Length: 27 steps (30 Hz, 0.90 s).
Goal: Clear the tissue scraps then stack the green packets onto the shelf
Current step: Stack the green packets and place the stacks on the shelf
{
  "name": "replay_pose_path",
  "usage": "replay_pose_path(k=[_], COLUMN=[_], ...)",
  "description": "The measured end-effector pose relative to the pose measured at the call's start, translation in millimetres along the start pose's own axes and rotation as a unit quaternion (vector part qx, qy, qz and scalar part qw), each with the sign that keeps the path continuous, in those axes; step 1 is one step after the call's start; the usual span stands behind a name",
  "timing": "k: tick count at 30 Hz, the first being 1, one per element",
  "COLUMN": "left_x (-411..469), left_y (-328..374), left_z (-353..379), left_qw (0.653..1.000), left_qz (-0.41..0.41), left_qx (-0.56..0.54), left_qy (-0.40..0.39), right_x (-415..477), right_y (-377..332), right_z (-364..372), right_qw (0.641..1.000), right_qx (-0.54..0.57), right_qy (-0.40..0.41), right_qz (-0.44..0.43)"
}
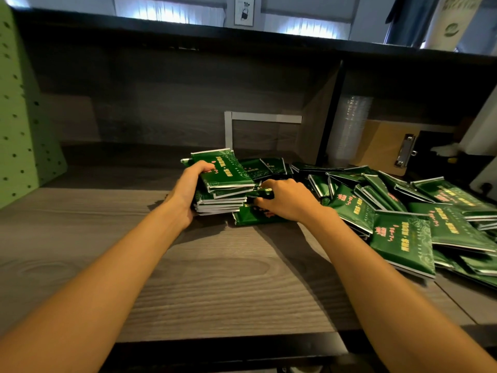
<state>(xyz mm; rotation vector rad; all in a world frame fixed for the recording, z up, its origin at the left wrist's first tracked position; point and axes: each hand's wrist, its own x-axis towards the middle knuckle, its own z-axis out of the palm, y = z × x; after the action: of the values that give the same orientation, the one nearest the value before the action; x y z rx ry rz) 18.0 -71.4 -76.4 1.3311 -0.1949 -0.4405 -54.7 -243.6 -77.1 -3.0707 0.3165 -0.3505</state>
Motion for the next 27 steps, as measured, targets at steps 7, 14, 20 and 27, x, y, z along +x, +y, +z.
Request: replay_pose_path(k=[7, 14, 20, 27], left_x=[-2.6, -4.3, -2.9, -0.9], left_y=[1.6, 1.5, 3.0, 3.3], left_z=[0.0, 0.3, -0.8, -2.9], left_qw=[1.0, 1.0, 1.0, 0.998], left_qz=[-0.002, -0.009, -0.015, -0.029], left_qx=[0.001, -0.007, 0.002, 0.042], left_qy=[0.012, 0.019, 0.013, -0.027], right_x=[0.8, 2.2, -1.1, 1.0], right_y=[13.3, 29.9, 28.5, 15.9], right_z=[-2.2, -8.7, -14.2, -8.9], right_qw=[0.994, 0.971, 0.947, 0.953], right_qx=[0.08, 0.21, 0.293, 0.241], right_qy=[0.071, 0.058, 0.039, -0.002], right_qz=[0.01, 0.101, 0.123, 0.182])
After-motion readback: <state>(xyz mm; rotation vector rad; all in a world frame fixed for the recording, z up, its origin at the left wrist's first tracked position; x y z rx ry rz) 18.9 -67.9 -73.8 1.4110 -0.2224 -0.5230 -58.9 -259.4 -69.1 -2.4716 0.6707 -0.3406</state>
